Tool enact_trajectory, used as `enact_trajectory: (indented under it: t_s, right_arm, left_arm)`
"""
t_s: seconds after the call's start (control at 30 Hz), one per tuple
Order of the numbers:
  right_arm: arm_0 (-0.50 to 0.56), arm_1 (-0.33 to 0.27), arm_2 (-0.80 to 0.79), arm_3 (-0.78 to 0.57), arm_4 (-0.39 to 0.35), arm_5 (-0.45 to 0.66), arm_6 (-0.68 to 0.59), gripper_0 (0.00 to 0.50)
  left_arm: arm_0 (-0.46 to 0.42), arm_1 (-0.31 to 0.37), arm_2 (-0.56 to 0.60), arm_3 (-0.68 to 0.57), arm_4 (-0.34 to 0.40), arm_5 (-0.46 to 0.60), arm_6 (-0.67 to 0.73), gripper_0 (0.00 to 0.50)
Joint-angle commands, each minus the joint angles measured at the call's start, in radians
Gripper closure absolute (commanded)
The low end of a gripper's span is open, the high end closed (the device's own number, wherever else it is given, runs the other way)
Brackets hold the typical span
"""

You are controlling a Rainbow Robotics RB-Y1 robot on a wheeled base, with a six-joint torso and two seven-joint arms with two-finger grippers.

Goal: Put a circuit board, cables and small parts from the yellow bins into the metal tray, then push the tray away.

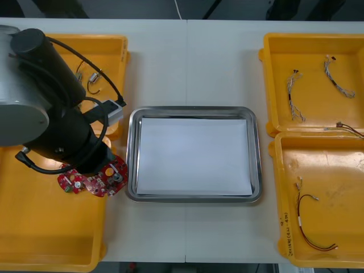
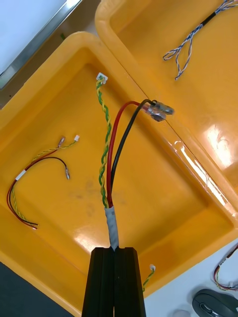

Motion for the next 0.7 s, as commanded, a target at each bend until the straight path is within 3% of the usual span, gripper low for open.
enact_trajectory:
  t_s: [0.03, 0.43, 0.7]
  right_arm:
    - [-0.025, -0.024, 0.019, -0.042, -0.019, 0.006, 0.010, 0.500]
    - [-0.023, -0.024, 0.019, -0.062, -0.045, 0.006, 0.010, 0.500]
    - [-0.023, -0.024, 0.019, -0.071, -0.053, 0.006, 0.004, 0.500]
  left_arm:
    - [-0.090, -0.081, -0.085, 0.032, -0.059, -0.030, 0.043, 0.500]
    - [-0.164, -0.177, -0.233, 0.165, -0.145, -0.153, 0.071, 0.497]
    - [-0.177, -0.202, -0.320, 0.236, -0.205, -0.239, 0.076, 0.500]
